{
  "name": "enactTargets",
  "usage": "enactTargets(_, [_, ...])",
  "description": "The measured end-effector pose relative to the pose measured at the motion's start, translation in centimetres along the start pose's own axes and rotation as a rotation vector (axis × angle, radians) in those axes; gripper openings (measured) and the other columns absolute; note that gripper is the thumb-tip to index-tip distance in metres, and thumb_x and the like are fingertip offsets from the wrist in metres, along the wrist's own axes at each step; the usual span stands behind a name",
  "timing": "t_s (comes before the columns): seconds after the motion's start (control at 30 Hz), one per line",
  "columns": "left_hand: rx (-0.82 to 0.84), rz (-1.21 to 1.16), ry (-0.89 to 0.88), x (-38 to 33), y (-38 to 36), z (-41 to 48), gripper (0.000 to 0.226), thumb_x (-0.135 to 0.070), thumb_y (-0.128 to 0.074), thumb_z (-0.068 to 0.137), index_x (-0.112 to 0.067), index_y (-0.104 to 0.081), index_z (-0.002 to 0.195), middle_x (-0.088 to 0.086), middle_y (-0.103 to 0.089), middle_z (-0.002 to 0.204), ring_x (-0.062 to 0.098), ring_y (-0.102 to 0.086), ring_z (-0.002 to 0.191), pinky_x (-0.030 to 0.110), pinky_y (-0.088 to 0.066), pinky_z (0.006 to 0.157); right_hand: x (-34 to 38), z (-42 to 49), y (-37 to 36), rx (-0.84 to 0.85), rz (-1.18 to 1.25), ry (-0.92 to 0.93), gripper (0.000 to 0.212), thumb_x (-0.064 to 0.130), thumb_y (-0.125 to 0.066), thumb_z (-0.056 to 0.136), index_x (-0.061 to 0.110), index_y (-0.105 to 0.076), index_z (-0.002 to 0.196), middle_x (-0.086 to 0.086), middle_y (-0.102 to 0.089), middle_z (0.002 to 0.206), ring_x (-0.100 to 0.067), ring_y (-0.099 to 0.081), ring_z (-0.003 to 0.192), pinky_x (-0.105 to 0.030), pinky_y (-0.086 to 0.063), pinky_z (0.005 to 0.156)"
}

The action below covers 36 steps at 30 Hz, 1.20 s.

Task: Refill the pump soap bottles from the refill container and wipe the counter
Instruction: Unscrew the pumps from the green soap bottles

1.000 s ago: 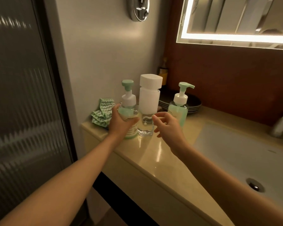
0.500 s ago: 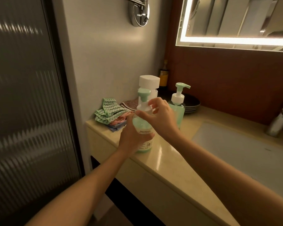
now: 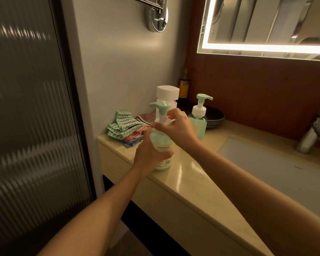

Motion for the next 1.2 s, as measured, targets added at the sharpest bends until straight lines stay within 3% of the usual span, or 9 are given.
enactTargets(0.23, [-0.022, 0.046, -0.024, -0.13, -0.01, -0.03, 0.09, -0.031, -0.084, 0.06, -0.021, -0.03, 0.131, -0.006, -0.054, 0.12, 0.015, -0.052, 0.113, 0.03, -0.043, 0.09, -0.09, -0.18, -0.2, 0.088, 0.149, -0.004, 0.038, 0.021, -0.066, 0.082, 0.014, -0.054, 0.118, -0.002, -0.06, 0.107, -0.015, -0.057, 0.096, -0.026, -0.047, 0.079])
enactTargets(0.4, [-0.007, 0.036, 0.0, -0.08, -0.02, -0.1, 0.09, -0.031, -0.083, 0.061, -0.023, -0.027, 0.131, -0.007, -0.053, 0.121, 0.014, -0.051, 0.114, 0.026, -0.041, 0.09, 0.04, 0.0, -0.26, 0.01, 0.027, 0.01, 0.055, 0.038, -0.073, 0.074, 0.016, -0.05, 0.119, 0.001, -0.05, 0.111, -0.015, -0.052, 0.1, -0.03, -0.047, 0.083])
enactTargets(0.5, [-0.008, 0.02, -0.009, -0.01, 0.03, -0.29, 0.091, -0.031, -0.083, 0.06, -0.025, -0.027, 0.132, -0.007, -0.053, 0.122, 0.015, -0.052, 0.114, 0.035, -0.044, 0.095, -0.03, 0.01, -0.28, -0.072, -0.034, 0.031, 0.053, 0.036, -0.075, 0.073, 0.014, -0.051, 0.115, -0.001, -0.052, 0.108, -0.016, -0.053, 0.097, -0.028, -0.048, 0.079])
enactTargets(0.67, [-0.021, 0.004, -0.015, 0.1, 0.15, -0.49, 0.085, -0.032, -0.083, 0.059, -0.025, -0.032, 0.126, -0.006, -0.057, 0.115, 0.017, -0.056, 0.108, 0.041, -0.048, 0.089, -0.07, -0.13, -0.13, 0.061, 0.167, -0.031, 0.051, 0.019, -0.069, 0.08, 0.014, -0.049, 0.126, -0.005, -0.06, 0.118, -0.015, -0.058, 0.099, -0.019, -0.045, 0.071])
enactTargets(0.73, [-0.021, 0.002, -0.019, 0.05, 0.15, -0.55, 0.086, -0.031, -0.083, 0.06, -0.025, -0.031, 0.127, -0.006, -0.056, 0.116, 0.016, -0.055, 0.107, 0.037, -0.047, 0.088, 0.08, -0.07, 0.01, 0.114, 0.223, -0.044, 0.053, 0.017, -0.068, 0.08, 0.015, -0.047, 0.128, -0.005, -0.058, 0.121, -0.018, -0.057, 0.105, -0.024, -0.046, 0.076])
enactTargets(0.87, [-0.017, 0.017, -0.017, -0.1, 0.14, -0.7, 0.09, -0.031, -0.083, 0.061, -0.027, -0.026, 0.13, -0.008, -0.056, 0.115, 0.014, -0.055, 0.107, 0.029, -0.045, 0.086, -0.08, 0.08, -0.59, 0.056, -0.012, -0.037, 0.065, 0.037, -0.076, 0.07, 0.019, -0.045, 0.125, -0.002, -0.045, 0.121, -0.018, -0.047, 0.109, -0.036, -0.046, 0.09])
enactTargets(0.97, [-0.02, 0.018, -0.025, -0.2, 0.19, -0.73, 0.089, -0.029, -0.083, 0.061, -0.025, -0.027, 0.131, -0.006, -0.055, 0.119, 0.016, -0.054, 0.11, 0.03, -0.044, 0.087, -0.32, 0.15, -0.77, -0.012, -0.058, -0.034, 0.065, 0.034, -0.077, 0.069, 0.017, -0.046, 0.123, -0.004, -0.048, 0.117, -0.019, -0.049, 0.107, -0.036, -0.048, 0.089])
enactTargets(1.1, [-0.02, 0.037, -0.007, 0.0, 0.07, -0.63, 0.089, -0.032, -0.083, 0.061, -0.024, -0.028, 0.131, -0.003, -0.056, 0.121, 0.018, -0.054, 0.112, 0.032, -0.044, 0.089, -0.31, -0.06, -0.36, 0.099, 0.113, -0.06, 0.059, 0.016, -0.07, 0.077, 0.018, -0.042, 0.129, -0.006, -0.054, 0.12, -0.019, -0.053, 0.107, -0.03, -0.045, 0.081])
enactTargets(1.2, [-0.024, 0.034, -0.001, 0.11, 0.06, -0.62, 0.089, -0.034, -0.083, 0.06, -0.028, -0.028, 0.129, -0.006, -0.056, 0.118, 0.018, -0.055, 0.11, 0.032, -0.046, 0.087, -0.16, -0.26, -0.35, 0.214, 0.196, -0.075, 0.066, 0.011, -0.065, 0.08, 0.021, -0.034, 0.137, -0.005, -0.048, 0.129, -0.019, -0.048, 0.114, -0.03, -0.04, 0.087])
Point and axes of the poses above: each hand's wrist, its own z-axis towards the middle knuckle, its own y-axis out of the back of the hand, x = y × z, the point moved 2 cm from there along z, towards the middle knuckle
